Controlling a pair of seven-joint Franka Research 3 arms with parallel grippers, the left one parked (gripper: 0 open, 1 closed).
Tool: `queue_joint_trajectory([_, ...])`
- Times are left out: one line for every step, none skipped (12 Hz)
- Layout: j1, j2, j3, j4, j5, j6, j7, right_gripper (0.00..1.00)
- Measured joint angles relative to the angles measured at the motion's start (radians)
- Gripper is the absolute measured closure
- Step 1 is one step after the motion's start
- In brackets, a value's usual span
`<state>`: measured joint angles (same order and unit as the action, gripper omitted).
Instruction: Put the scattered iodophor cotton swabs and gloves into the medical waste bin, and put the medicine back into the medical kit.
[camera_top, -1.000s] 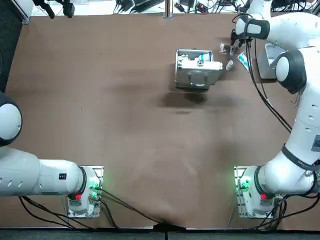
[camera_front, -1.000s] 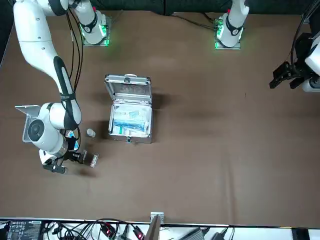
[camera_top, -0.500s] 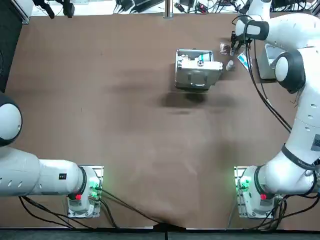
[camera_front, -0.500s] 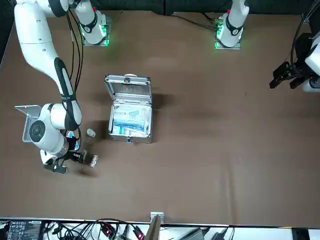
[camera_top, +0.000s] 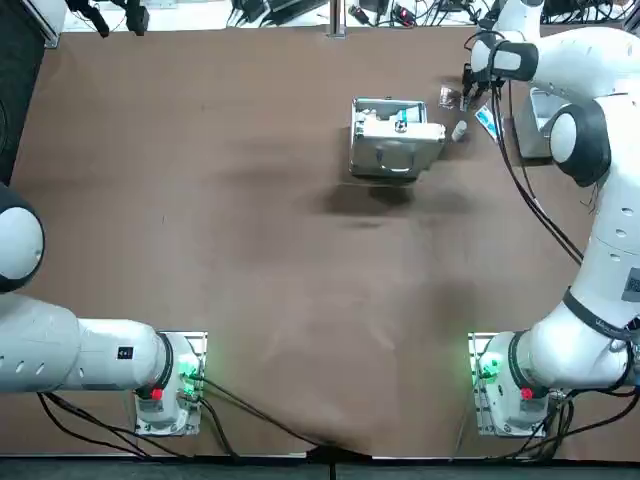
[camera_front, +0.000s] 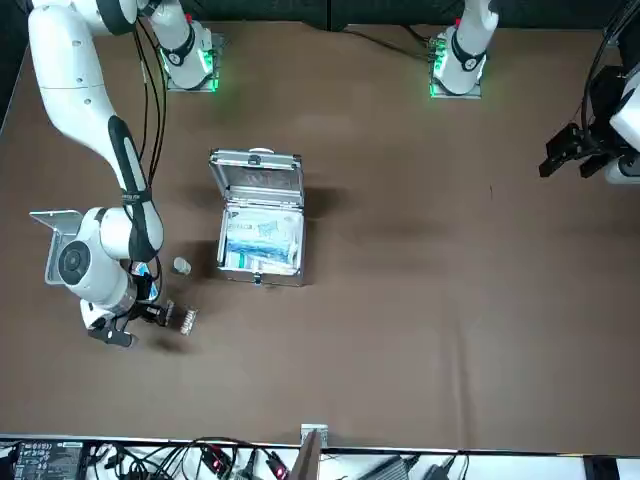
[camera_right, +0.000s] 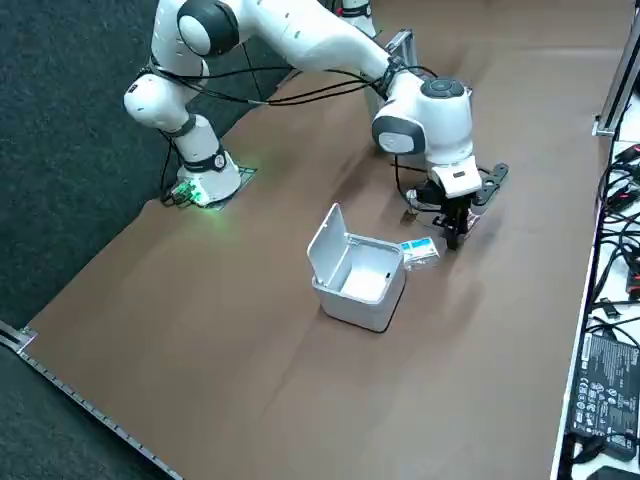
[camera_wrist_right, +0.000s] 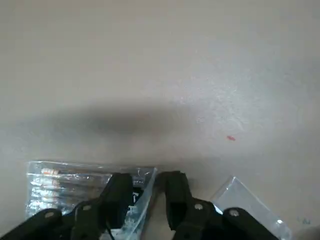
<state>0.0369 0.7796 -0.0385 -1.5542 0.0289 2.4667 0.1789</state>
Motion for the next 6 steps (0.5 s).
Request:
queue_joint_trajectory([0.000,0.000,0.000,0.000,0.000,0.000,0.000,0.56])
queue_joint_trajectory([0.000,0.000,0.000,0.000,0.000,0.000,0.000,0.56])
queue_joint_trajectory([0.000,0.000,0.000,0.000,0.000,0.000,0.000,0.60])
queue_joint_trajectory([0.000,0.000,0.000,0.000,0.000,0.000,0.000,0.61])
queue_joint_trajectory([0.000,0.000,0.000,0.000,0.000,0.000,0.000,0.61])
queue_joint_trajectory([0.000,0.000,0.000,0.000,0.000,0.000,0.000,0.61])
